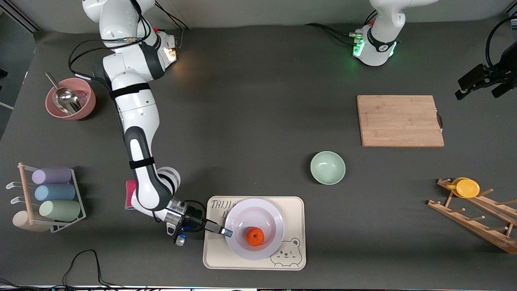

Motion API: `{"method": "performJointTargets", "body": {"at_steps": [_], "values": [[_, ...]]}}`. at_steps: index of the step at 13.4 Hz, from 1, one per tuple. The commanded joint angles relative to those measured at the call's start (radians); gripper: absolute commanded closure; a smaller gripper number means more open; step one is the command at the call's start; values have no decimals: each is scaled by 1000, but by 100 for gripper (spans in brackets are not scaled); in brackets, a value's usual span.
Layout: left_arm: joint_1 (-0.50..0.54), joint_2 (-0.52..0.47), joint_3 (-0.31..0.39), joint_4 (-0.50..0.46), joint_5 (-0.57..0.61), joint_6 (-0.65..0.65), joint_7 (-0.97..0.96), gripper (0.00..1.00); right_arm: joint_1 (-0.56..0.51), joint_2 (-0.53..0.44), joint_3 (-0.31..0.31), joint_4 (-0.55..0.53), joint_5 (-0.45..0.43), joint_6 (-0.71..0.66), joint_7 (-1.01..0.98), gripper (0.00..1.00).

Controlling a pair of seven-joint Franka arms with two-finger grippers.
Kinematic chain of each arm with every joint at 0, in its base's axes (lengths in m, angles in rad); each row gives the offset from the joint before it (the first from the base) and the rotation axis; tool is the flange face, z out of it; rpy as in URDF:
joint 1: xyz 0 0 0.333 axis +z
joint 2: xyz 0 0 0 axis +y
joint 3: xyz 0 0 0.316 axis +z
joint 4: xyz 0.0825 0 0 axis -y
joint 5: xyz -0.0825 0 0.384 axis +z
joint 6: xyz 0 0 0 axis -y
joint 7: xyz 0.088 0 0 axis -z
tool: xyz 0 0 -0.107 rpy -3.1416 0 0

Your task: Place orange and plate with both arms

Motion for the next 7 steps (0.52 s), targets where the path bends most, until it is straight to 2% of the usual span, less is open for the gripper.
{"method": "performJointTargets", "body": {"at_steps": [1, 4, 7], "values": [[6, -6, 0, -1, -4, 1, 16, 0, 0, -77, -39, 1, -139, 8, 124, 0], [4, -6, 0, -1, -4, 1, 16, 0, -6, -160, -50, -2, -389, 6, 296, 0], [6, -6, 0, -1, -4, 1, 16, 0, -9, -284, -76, -121, -615, -8, 335, 0]]}}
